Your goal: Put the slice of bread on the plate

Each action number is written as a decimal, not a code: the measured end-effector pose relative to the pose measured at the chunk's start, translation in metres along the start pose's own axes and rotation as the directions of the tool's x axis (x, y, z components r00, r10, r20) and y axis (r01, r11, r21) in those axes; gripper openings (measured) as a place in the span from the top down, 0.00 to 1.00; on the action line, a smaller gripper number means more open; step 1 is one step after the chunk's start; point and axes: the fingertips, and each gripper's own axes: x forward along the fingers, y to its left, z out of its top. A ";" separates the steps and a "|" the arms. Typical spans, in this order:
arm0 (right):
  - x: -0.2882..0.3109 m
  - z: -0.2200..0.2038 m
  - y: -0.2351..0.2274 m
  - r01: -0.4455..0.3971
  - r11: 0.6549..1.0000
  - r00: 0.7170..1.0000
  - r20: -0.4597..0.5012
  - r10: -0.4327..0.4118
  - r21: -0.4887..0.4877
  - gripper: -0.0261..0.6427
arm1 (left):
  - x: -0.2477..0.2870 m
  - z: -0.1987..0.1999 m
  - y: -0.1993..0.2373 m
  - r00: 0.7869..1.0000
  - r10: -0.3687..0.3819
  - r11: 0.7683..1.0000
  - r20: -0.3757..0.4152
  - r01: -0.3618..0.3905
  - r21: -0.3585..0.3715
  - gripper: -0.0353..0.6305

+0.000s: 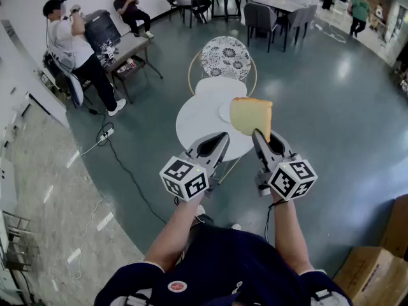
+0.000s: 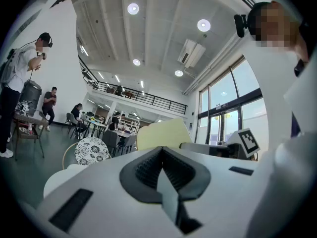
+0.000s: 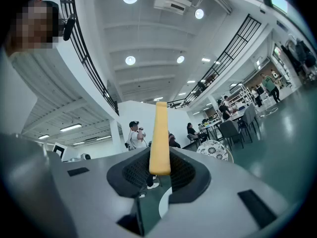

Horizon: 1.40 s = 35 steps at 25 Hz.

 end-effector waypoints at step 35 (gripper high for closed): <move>-0.005 0.015 -0.017 -0.031 0.999 0.999 0.024 0.030 0.026 0.83 | 0.014 0.005 -0.006 1.000 0.016 1.000 -0.020 -0.015 0.025 0.94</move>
